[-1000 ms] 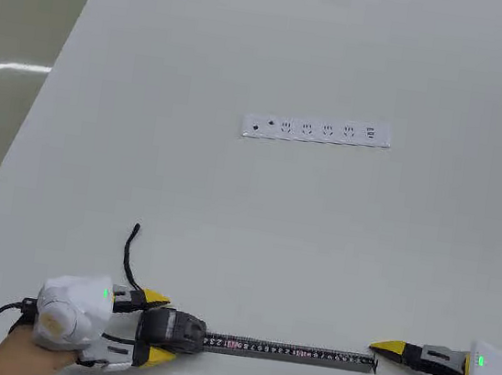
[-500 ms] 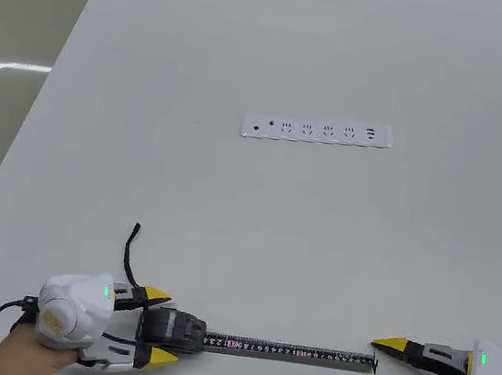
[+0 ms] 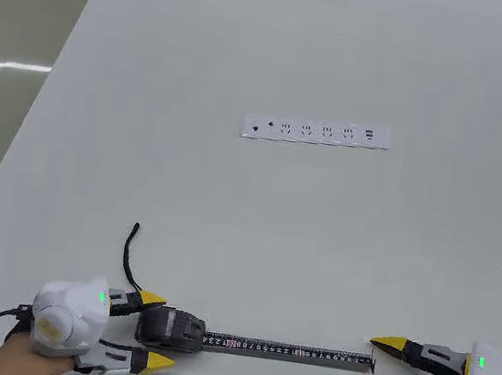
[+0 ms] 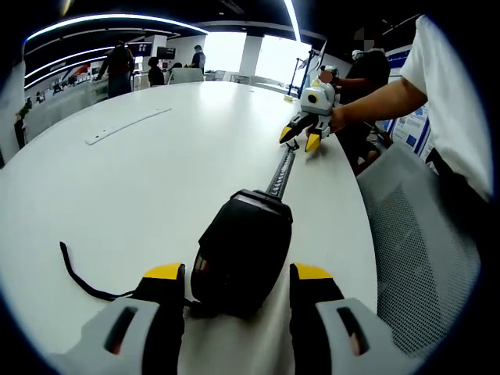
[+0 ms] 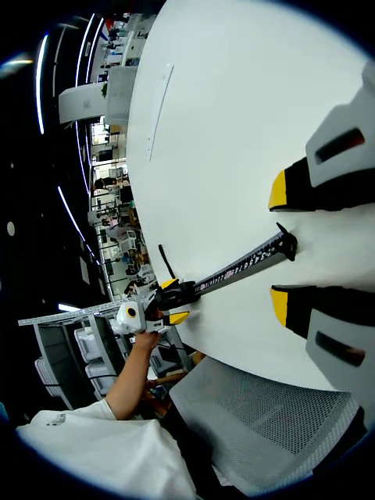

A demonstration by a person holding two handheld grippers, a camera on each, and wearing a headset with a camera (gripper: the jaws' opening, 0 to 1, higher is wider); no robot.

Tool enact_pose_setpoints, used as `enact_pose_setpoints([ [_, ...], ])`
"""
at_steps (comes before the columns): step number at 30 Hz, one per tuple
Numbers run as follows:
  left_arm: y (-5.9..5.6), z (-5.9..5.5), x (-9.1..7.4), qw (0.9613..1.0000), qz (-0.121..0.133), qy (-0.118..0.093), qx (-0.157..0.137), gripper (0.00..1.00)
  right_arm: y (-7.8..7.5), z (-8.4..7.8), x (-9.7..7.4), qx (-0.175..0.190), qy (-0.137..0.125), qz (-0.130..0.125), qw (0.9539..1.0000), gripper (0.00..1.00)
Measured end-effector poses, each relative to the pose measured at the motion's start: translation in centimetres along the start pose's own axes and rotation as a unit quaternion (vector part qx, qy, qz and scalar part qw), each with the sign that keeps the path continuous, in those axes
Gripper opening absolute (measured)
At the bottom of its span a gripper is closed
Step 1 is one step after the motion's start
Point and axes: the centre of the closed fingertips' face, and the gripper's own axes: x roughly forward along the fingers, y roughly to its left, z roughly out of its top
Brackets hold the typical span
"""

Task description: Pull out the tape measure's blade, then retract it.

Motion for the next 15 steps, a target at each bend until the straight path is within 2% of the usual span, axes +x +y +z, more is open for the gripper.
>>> enact_pose_setpoints([
  [9,0.45,0.72,-0.64,0.9993,0.025,-0.02,-0.022,0.55,0.46,0.63,-0.09,0.013,-0.005,-0.021,0.9997,0.41],
  [15,0.61,0.68,-0.79,0.9987,0.037,-0.021,-0.029,0.55,0.58,0.74,-0.28,0.02,-0.006,-0.036,0.9991,0.45],
])
